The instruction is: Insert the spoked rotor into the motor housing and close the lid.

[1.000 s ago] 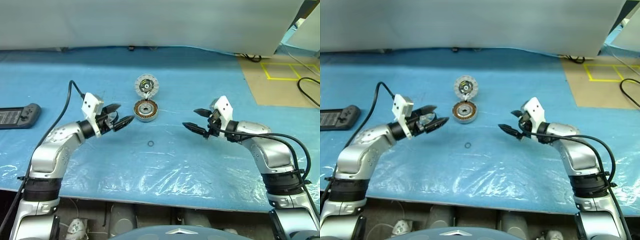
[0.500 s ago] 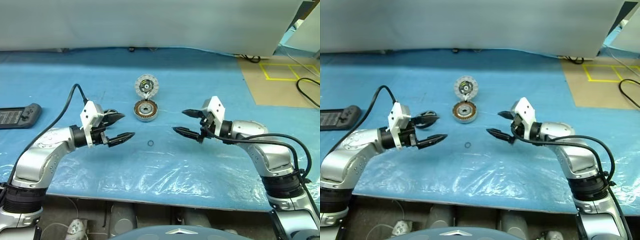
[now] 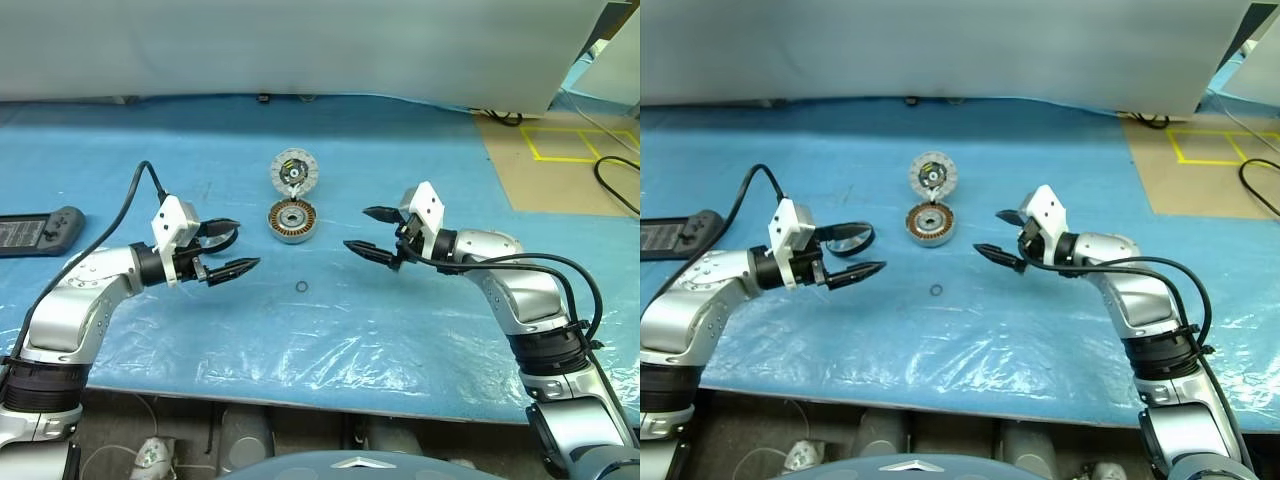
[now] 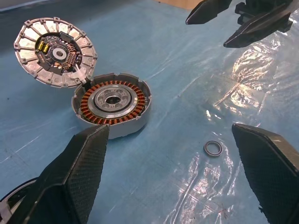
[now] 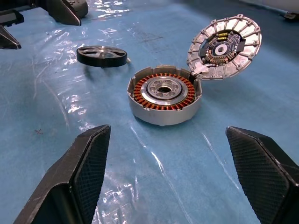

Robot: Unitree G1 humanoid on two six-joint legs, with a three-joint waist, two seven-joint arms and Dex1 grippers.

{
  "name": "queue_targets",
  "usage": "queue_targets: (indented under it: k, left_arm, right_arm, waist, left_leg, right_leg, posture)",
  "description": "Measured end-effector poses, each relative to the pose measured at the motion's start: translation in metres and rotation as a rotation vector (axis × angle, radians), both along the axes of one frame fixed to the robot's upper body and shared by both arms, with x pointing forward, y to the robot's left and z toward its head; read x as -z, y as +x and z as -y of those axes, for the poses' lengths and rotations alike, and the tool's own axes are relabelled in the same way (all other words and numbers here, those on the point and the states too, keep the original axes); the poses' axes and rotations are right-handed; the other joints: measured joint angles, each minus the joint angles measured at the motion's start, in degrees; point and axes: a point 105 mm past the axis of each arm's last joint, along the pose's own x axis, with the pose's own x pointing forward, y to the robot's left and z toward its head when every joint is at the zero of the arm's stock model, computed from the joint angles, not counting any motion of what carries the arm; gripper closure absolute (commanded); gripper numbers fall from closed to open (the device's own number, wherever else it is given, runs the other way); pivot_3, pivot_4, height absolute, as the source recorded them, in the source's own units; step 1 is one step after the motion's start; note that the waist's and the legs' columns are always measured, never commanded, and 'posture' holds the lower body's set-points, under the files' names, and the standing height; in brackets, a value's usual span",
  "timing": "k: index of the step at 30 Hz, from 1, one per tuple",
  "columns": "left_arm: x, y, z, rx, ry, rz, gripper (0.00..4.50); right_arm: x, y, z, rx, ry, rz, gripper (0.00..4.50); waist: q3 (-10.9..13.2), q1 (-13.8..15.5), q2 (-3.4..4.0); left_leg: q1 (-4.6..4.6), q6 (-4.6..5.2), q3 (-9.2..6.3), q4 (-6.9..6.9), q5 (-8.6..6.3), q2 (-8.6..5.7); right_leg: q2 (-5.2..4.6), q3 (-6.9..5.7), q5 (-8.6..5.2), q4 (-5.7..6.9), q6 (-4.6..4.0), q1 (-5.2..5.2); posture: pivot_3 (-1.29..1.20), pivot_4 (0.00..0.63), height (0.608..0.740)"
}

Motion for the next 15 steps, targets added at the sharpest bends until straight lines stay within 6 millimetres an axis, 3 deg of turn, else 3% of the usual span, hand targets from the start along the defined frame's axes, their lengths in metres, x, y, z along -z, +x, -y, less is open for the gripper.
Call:
queue_targets:
  k: [7, 15]
  left_arm:
    - [0.0, 0.003, 0.005, 0.015, -0.003, 0.01, 0.07]
    - [0.002, 0.005, 0.01, 0.021, -0.01, 0.028, 0.07]
  right_arm:
    - [0.002, -0.002, -0.008, -0.062, -0.035, 0.006, 0.35]
    - [-0.027, 0.033, -0.04, -0.24, -0.173, 0.183, 0.35]
  waist:
    - [0.0, 0.0, 0.0]
    - [0.0, -0.5, -0.01]
  left_leg:
    - [0.0, 0.0, 0.0, 0.02, 0.0, 0.0]
    - [0.07, 0.01, 0.02, 0.22, 0.0, 0.01]
  right_leg:
    - [0.0, 0.0, 0.0, 0.04, 0.0, 0.0]
    - [0.0, 0.08, -0.16, 0.53, -0.27, -0.1]
  posture:
    - [0.0, 0.15, 0.74]
    - [0.0, 0.15, 0.74]
